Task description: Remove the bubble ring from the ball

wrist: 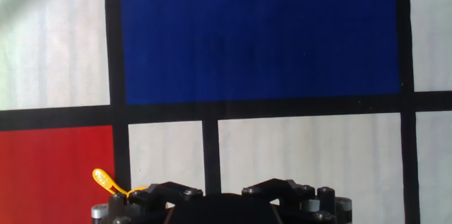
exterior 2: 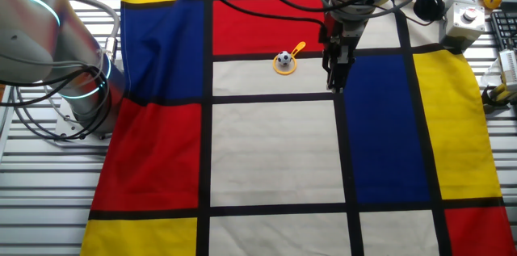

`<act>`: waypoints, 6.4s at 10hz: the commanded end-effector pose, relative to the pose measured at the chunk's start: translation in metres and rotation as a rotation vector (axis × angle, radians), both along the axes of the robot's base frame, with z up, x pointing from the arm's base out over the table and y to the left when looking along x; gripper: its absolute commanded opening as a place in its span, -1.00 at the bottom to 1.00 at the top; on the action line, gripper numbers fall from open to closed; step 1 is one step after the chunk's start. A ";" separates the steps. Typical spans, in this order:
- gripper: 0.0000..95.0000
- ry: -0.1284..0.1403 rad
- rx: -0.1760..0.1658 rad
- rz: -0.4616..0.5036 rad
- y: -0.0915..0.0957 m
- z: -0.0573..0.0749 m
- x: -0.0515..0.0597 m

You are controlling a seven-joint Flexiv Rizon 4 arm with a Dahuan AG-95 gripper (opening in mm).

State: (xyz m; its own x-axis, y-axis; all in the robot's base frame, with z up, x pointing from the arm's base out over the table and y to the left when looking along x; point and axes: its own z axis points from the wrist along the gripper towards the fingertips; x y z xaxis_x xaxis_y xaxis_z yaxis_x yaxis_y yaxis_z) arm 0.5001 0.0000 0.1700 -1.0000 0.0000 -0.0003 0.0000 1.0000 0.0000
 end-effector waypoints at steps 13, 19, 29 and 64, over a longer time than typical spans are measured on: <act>-1.00 0.040 0.008 0.330 0.009 -0.002 0.002; -1.00 0.046 0.011 0.421 0.037 -0.015 0.009; -1.00 0.056 0.030 0.668 0.036 -0.016 0.009; -0.20 0.057 0.066 0.934 0.140 -0.112 -0.042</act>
